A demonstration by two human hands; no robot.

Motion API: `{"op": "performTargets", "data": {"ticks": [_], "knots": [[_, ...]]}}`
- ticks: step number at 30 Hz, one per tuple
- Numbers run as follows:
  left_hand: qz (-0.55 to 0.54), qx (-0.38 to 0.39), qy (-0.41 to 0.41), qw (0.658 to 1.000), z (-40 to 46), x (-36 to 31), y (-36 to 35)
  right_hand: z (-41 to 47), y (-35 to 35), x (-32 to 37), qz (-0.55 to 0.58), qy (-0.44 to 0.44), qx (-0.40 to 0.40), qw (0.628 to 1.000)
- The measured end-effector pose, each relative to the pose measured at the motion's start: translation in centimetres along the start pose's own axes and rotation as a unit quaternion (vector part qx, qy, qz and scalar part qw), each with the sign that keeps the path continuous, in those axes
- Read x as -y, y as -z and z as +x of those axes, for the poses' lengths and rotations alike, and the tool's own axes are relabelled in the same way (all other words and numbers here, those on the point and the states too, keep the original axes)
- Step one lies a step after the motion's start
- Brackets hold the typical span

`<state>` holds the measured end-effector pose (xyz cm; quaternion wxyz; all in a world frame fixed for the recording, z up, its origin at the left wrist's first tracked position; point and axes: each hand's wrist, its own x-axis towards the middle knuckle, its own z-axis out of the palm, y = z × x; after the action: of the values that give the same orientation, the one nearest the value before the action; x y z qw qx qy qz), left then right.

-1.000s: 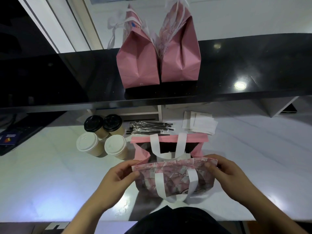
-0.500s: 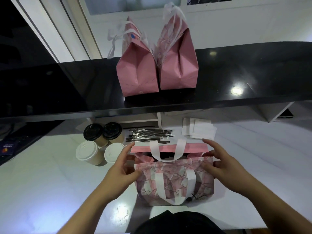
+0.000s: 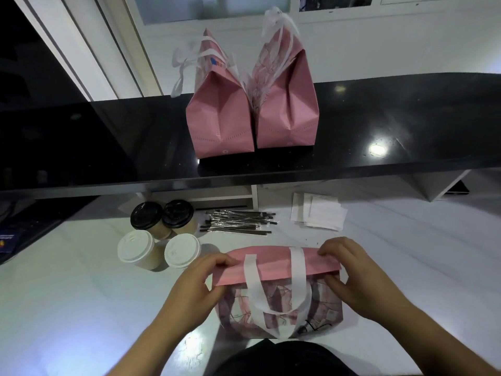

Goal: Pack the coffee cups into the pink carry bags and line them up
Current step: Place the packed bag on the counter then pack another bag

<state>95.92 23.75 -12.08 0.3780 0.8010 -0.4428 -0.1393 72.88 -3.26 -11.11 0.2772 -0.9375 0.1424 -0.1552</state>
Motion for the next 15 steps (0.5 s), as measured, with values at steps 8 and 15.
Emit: {"op": "performTargets", "data": {"ticks": [8,15], "knots": [[0.045,0.023,-0.067,0.996,0.02,-0.20,0.03,-0.67,-0.49,-0.89,-0.075,0.085,-0.032,0.993],[0.102,0.008,-0.053,0.993,0.31,-0.38,-0.67,-0.45,-0.82,-0.48,-0.071,0.069,-0.051,0.994]]}}
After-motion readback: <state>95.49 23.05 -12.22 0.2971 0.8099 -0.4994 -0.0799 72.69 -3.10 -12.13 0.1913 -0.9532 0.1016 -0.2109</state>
